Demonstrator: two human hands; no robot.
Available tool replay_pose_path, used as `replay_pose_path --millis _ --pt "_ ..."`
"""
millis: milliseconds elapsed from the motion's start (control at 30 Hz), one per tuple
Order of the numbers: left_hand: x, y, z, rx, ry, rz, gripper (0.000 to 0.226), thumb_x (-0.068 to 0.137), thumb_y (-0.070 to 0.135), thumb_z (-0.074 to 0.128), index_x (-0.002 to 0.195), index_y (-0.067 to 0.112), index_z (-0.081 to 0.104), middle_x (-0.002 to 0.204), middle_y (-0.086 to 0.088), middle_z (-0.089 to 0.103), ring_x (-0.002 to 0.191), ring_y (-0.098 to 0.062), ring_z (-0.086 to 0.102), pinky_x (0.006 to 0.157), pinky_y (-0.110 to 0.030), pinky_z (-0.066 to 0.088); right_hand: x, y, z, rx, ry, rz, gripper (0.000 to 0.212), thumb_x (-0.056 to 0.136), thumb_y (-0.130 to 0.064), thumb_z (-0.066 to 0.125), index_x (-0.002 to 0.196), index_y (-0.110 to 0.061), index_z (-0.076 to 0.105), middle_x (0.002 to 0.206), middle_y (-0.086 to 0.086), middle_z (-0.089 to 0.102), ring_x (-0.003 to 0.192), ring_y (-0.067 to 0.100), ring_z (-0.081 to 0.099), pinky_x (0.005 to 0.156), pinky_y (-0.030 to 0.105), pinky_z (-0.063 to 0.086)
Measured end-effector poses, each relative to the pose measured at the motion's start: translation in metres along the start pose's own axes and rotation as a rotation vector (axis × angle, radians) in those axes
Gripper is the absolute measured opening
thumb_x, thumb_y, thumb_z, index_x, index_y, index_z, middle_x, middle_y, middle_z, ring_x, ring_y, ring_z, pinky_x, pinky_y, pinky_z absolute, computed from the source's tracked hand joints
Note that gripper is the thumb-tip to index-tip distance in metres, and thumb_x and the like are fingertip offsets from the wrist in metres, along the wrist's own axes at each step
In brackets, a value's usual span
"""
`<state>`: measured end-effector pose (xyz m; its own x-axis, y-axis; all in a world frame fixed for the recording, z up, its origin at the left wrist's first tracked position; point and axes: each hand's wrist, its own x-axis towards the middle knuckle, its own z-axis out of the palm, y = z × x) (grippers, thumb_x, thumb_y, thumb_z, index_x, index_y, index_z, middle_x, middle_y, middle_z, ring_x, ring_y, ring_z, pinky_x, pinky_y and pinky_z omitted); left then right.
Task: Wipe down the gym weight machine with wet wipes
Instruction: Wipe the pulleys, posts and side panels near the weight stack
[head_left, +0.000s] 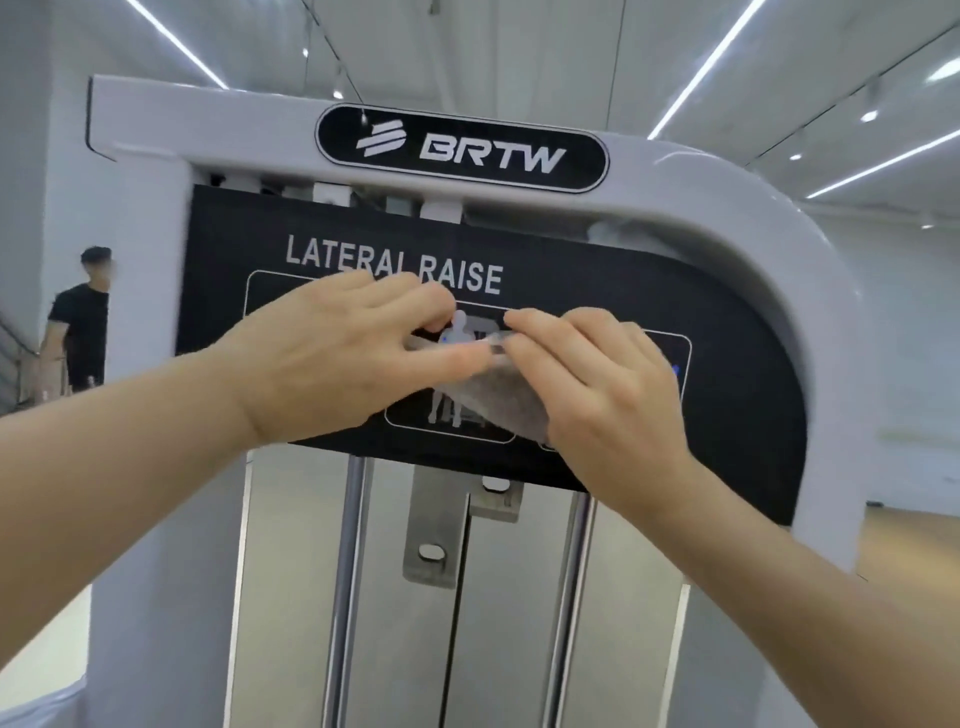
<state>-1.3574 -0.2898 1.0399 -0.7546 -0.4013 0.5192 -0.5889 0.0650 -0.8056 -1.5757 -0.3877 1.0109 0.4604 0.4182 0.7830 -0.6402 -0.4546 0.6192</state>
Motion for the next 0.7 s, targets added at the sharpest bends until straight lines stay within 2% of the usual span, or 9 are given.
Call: replay_pose_path --millis 67,133,200,267,400,467,533,633,700 --pt "0.013 0.018 0.003 0.058 0.048 0.119 0.047 0.099 0.005 0.021 0.138 0.012 0.045 0.117 -0.015 0.055 0.093 -0.029 0.057 0.072 -0.042 0.053 -0.019 0.018 -0.013 -0.055 -0.026 0.028 0.020 0.096 -0.014 0.063 0.112 -0.004 0.071 0.122 0.007 0.068 0.097 0.026 0.062 0.073 0.036 0.049" --pt "0.028 0.039 0.010 0.079 0.077 0.171 0.045 0.101 0.000 0.020 0.137 0.002 0.047 0.131 -0.015 0.054 0.109 -0.030 0.057 0.085 -0.043 0.052 -0.035 0.032 -0.024 -0.093 -0.013 0.096 0.022 0.098 -0.011 0.060 0.115 -0.002 0.070 0.124 0.009 0.067 0.097 0.029 0.062 0.074 0.039 0.051" --pt "0.038 0.055 0.018 0.113 0.066 0.180 0.045 0.101 0.002 0.021 0.140 -0.002 0.044 0.147 -0.019 0.043 0.128 -0.032 0.048 0.100 -0.045 0.047 -0.046 0.037 -0.031 -0.105 0.021 0.148 0.020 0.096 -0.007 0.061 0.113 -0.001 0.071 0.123 0.011 0.068 0.097 0.032 0.065 0.075 0.042 0.053" --pt "0.041 0.062 0.024 0.101 0.017 0.164 0.050 0.100 0.008 0.018 0.146 -0.002 0.034 0.156 -0.021 0.028 0.142 -0.034 0.032 0.110 -0.048 0.039 -0.057 0.037 -0.035 -0.151 0.008 0.156 0.021 0.095 -0.008 0.063 0.113 -0.002 0.071 0.126 0.012 0.065 0.109 0.033 0.065 0.086 0.042 0.052" --pt "0.033 0.052 0.021 0.056 -0.099 0.224 0.056 0.096 0.015 0.024 0.151 0.009 0.030 0.158 -0.020 0.022 0.146 -0.034 0.022 0.114 -0.052 0.030 -0.074 0.030 -0.044 -0.179 -0.051 0.064 0.030 0.095 -0.006 0.063 0.124 0.000 0.065 0.139 0.018 0.053 0.135 0.036 0.044 0.107 0.048 0.042" --pt "0.032 0.041 0.016 0.087 -0.123 0.318 0.055 0.099 0.015 0.013 0.151 0.010 0.031 0.158 -0.018 0.023 0.147 -0.032 0.021 0.115 -0.051 0.025 -0.078 0.025 -0.045 -0.038 -0.106 -0.098 0.038 0.097 -0.007 0.061 0.134 -0.003 0.055 0.144 0.016 0.048 0.137 0.033 0.041 0.110 0.046 0.040" --pt "0.030 0.032 0.012 0.104 -0.131 0.400 0.051 0.099 0.011 0.021 0.147 0.009 0.037 0.157 -0.016 0.029 0.146 -0.030 0.024 0.112 -0.048 0.024 -0.081 0.026 -0.043 0.068 -0.230 -0.266 0.041 0.100 -0.007 0.054 0.141 -0.004 0.047 0.148 0.015 0.043 0.140 0.030 0.038 0.113 0.044 0.037" --pt "0.018 0.019 0.004 0.106 -0.117 0.458 0.048 0.099 0.001 0.023 0.139 0.006 0.050 0.151 -0.015 0.040 0.138 -0.030 0.041 0.108 -0.044 0.033 -0.080 0.039 -0.042 -0.001 -0.346 -0.349 0.042 0.104 -0.008 0.039 0.145 0.000 0.041 0.152 0.018 0.037 0.143 0.032 0.033 0.114 0.045 0.035" --pt "0.003 0.008 -0.003 0.075 -0.130 0.421 0.046 0.096 -0.003 0.030 0.133 0.007 0.054 0.147 -0.017 0.045 0.129 -0.033 0.049 0.100 -0.045 0.047 -0.075 0.040 -0.043 -0.042 -0.397 -0.331 0.045 0.104 -0.011 0.030 0.146 0.002 0.038 0.153 0.020 0.035 0.143 0.035 0.031 0.113 0.048 0.036"
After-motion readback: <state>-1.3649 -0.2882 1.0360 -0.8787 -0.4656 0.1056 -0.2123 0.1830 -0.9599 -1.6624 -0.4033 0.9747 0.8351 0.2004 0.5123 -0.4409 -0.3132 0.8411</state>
